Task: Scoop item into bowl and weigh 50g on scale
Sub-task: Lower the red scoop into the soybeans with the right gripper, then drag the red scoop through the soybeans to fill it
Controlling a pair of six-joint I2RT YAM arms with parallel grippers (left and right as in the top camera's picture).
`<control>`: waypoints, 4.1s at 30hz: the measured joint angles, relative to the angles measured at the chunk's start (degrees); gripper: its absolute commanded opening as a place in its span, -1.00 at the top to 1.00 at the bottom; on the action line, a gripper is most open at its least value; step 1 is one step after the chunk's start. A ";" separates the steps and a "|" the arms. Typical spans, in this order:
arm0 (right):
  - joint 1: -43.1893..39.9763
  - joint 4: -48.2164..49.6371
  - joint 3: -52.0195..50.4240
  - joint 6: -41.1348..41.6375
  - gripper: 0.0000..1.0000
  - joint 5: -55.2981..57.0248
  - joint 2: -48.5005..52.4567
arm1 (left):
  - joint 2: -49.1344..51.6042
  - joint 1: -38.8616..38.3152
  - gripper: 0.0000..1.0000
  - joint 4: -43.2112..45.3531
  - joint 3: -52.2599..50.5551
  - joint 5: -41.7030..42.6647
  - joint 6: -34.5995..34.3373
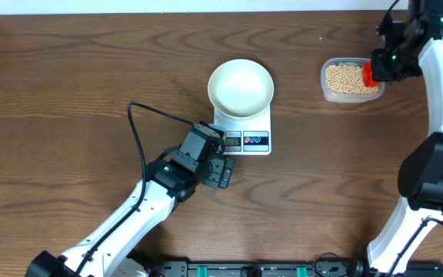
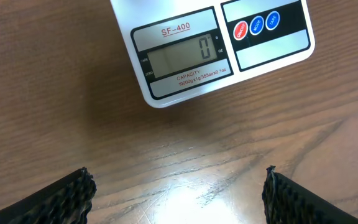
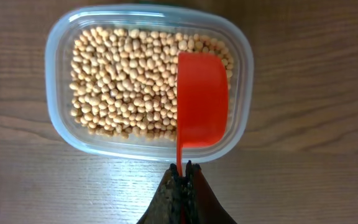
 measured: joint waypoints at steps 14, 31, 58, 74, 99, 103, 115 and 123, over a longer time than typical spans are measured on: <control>0.61 2.54 -1.62 1.22 0.98 1.88 0.00 | 0.00 0.00 -0.77 0.00 0.00 0.00 0.00; 4.37 3.15 -1.99 2.43 0.98 8.59 0.00 | 0.00 0.00 -0.77 0.00 0.00 0.00 0.00; 1.97 5.11 -5.75 6.12 0.98 -8.76 0.00 | 0.00 0.00 -0.77 0.00 0.00 0.00 0.00; -4.33 3.82 -5.73 6.73 0.98 -25.07 4.61 | 0.00 0.00 -0.77 0.00 0.00 0.00 0.00; -12.02 2.75 -6.23 5.46 0.98 -44.72 11.26 | 0.00 0.00 -0.77 0.00 0.00 0.00 -0.02; -12.41 2.71 -6.29 4.96 0.98 -47.89 13.14 | 0.00 0.00 -0.77 0.00 0.00 0.00 0.00; -13.99 2.08 -6.88 1.53 0.98 -52.87 14.25 | 0.00 0.00 -0.77 0.00 0.00 0.02 -0.02; -17.11 -0.61 -7.28 -3.28 0.98 -57.92 14.82 | 0.00 0.00 -0.78 0.00 0.00 0.00 0.00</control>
